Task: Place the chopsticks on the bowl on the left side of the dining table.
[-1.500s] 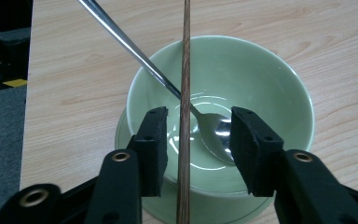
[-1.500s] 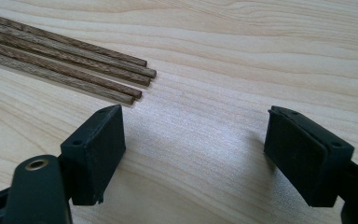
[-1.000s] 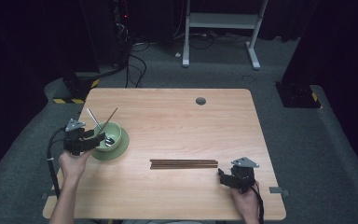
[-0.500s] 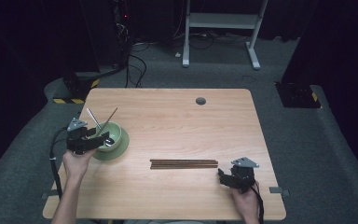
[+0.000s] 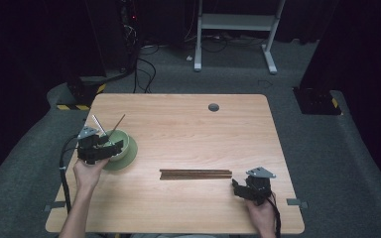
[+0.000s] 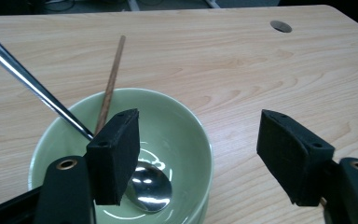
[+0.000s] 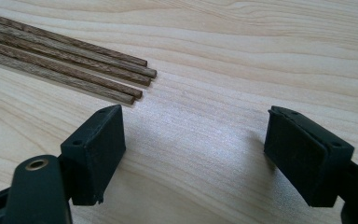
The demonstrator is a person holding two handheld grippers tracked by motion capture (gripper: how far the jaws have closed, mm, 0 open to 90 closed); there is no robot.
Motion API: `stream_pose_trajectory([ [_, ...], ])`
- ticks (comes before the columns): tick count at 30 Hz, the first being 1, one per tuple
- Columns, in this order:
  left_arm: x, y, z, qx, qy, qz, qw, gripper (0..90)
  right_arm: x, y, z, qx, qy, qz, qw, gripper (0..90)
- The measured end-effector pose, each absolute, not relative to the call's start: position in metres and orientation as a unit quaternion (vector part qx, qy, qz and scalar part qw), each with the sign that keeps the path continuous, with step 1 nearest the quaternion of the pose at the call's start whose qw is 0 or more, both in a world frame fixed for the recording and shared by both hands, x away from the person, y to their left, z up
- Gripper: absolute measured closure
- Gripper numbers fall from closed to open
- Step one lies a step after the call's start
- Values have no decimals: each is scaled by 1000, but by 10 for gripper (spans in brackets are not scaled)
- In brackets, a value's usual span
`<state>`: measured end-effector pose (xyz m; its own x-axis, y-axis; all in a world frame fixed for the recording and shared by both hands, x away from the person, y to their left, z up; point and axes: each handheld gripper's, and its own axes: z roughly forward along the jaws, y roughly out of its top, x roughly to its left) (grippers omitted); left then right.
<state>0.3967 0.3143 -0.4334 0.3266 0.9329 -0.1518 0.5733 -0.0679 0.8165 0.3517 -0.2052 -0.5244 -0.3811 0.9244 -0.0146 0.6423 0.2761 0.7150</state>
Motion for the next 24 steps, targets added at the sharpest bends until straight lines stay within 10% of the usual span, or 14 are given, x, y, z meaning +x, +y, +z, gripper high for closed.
stream_pose_trajectory([
  [24, 404, 286, -412, 694, 509, 188, 472, 255, 352, -205, -524, 510, 767, 319, 221, 201],
])
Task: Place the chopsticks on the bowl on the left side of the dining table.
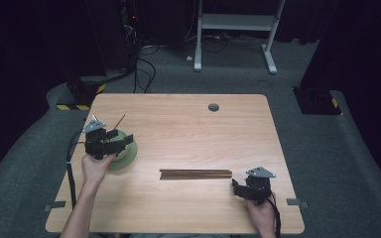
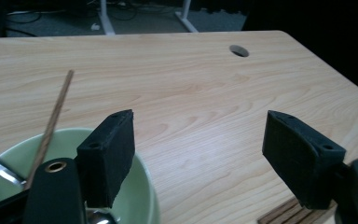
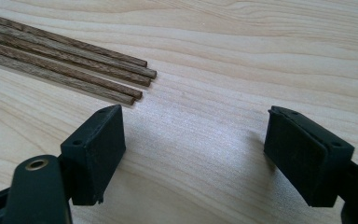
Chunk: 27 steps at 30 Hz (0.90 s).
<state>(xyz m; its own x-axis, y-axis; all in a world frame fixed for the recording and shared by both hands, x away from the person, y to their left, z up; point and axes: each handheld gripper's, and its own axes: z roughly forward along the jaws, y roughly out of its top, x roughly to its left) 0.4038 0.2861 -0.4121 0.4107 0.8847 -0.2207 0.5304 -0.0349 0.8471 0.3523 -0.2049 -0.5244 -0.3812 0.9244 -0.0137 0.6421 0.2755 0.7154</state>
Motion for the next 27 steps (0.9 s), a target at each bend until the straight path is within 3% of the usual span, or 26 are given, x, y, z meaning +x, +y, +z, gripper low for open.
stream_pose_trajectory([
  [27, 409, 229, -409, 734, 458, 171, 472, 241, 353, -205, -524, 504, 771, 320, 222, 207],
])
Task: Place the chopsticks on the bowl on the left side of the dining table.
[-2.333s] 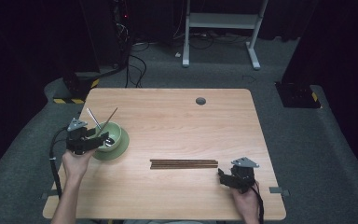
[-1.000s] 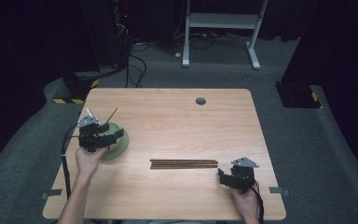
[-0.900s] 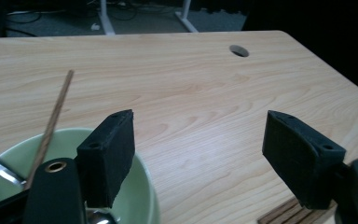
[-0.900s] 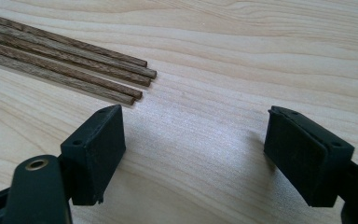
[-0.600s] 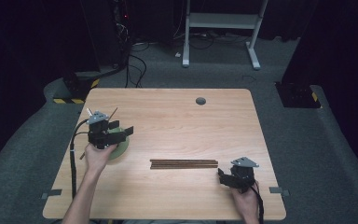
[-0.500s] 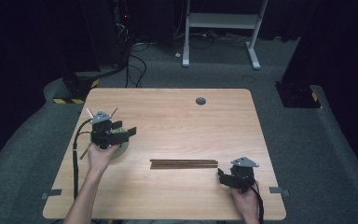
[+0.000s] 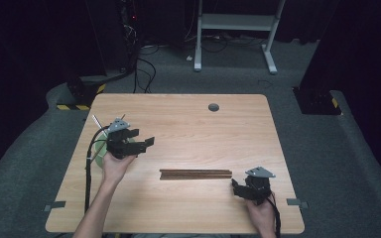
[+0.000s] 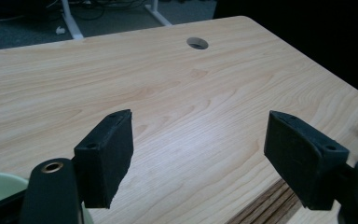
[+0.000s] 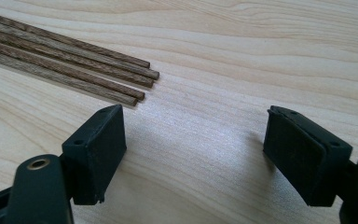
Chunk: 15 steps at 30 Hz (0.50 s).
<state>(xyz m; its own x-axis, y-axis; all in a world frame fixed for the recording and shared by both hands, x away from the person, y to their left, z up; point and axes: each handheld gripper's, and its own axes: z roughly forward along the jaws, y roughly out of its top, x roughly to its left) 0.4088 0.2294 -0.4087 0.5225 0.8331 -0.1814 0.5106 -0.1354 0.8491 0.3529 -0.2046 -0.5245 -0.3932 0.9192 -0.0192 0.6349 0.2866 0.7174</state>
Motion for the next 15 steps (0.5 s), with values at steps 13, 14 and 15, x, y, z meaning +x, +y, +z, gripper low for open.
stream_pose_trajectory([
  [13, 414, 206, -416, 755, 446, 145, 458, 248, 353, -204, -524, 504, 771, 320, 221, 207],
  [14, 415, 204, -417, 757, 446, 146, 455, 247, 353, -204, -524, 505, 771, 320, 221, 207],
  [15, 416, 203, -417, 758, 446, 145, 454, 247, 353, -204, -524, 504, 771, 320, 221, 207],
])
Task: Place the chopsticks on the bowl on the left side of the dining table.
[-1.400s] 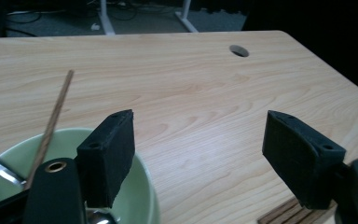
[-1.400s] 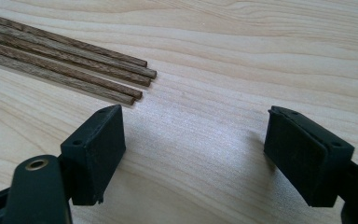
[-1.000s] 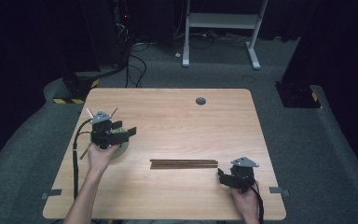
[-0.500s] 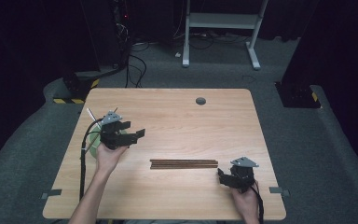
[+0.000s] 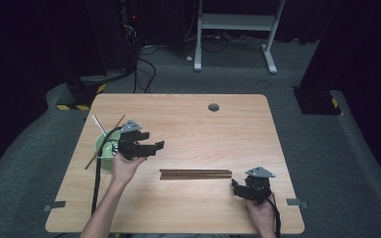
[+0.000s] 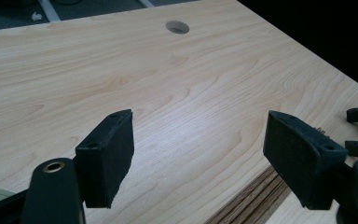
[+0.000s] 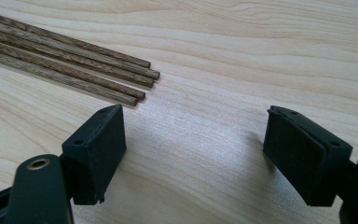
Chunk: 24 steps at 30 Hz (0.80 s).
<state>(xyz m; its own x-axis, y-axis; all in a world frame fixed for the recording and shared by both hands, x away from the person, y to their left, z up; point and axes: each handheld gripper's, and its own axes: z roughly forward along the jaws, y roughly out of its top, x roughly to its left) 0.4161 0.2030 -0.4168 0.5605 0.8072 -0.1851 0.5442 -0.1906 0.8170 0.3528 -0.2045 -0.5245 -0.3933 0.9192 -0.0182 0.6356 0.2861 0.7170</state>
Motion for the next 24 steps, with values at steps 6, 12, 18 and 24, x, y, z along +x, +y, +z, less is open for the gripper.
stream_pose_trajectory([
  [6, 415, 198, -415, 754, 447, 141, 461, 234, 353, -204, -524, 504, 771, 320, 222, 208],
  [12, 417, 189, -419, 760, 431, 141, 465, 240, 353, -204, -524, 506, 770, 320, 221, 209],
  [18, 421, 176, -427, 773, 431, 135, 446, 241, 352, -204, -524, 506, 770, 320, 220, 209],
  [24, 421, 165, -429, 774, 424, 126, 453, 242, 352, -204, -524, 504, 771, 320, 221, 208],
])
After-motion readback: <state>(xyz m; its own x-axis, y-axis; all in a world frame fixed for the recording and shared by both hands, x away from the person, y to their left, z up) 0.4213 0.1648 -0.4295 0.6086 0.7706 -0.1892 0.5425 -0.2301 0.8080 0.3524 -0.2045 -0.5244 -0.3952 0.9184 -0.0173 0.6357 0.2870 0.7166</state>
